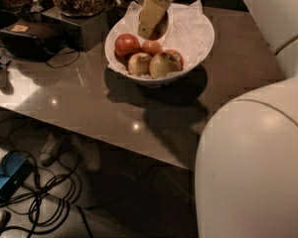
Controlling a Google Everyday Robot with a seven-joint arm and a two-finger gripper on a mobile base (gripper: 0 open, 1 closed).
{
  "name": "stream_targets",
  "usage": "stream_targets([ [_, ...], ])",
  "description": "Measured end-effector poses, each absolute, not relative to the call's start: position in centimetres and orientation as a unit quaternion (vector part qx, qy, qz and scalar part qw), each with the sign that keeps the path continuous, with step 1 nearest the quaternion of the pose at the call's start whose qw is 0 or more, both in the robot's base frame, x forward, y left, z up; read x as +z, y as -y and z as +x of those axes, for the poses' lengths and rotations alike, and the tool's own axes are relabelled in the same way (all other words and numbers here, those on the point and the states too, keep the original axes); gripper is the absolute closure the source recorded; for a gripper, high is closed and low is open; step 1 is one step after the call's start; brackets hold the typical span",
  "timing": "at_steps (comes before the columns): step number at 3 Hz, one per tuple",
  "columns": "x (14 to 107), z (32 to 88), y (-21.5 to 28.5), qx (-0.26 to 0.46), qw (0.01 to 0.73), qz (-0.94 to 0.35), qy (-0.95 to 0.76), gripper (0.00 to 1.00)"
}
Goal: Pick apple from white bowl
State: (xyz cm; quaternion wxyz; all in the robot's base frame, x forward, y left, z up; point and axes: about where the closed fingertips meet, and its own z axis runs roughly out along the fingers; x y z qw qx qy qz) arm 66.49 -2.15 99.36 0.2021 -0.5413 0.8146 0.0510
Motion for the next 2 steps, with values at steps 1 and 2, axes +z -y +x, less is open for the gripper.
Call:
stream_targets([
  [1,100.8,64.4,0.4,0.066,0.198,-0.573,-0.792,1.0],
  [2,101.9,62.6,-1.1,0.072,0.196,-0.607,-0.767,1.0],
])
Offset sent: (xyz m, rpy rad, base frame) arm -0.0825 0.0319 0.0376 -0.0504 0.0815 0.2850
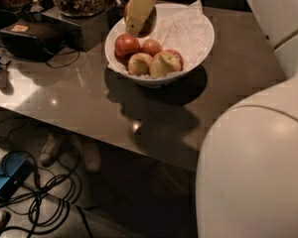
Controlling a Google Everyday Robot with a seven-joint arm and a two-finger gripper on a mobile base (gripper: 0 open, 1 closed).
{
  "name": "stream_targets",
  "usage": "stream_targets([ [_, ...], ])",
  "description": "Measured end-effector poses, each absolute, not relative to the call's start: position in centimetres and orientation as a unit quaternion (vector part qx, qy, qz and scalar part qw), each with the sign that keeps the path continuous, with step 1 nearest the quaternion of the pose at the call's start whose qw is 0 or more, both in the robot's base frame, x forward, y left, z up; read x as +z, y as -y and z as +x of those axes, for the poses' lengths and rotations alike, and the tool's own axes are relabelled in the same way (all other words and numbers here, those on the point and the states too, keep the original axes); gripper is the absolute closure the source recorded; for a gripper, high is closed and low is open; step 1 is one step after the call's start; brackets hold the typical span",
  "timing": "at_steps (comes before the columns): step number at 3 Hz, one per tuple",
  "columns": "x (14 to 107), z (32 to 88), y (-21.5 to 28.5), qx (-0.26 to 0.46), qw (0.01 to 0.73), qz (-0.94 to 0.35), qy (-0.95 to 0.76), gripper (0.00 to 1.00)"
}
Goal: Pick apple from white bowl
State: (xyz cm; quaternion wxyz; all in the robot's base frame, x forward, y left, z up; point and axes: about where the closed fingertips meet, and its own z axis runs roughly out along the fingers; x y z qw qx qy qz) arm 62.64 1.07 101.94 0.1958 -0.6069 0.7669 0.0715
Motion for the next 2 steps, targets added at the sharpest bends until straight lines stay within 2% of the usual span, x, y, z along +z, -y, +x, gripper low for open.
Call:
stream_targets([
  [1,102.05,59.4,-1.09,0.096,0.202,-0.615,-0.756,1.0],
  [2,101.95,59.75,-1.44,0.096,0.209,-0.614,-0.755,1.0],
])
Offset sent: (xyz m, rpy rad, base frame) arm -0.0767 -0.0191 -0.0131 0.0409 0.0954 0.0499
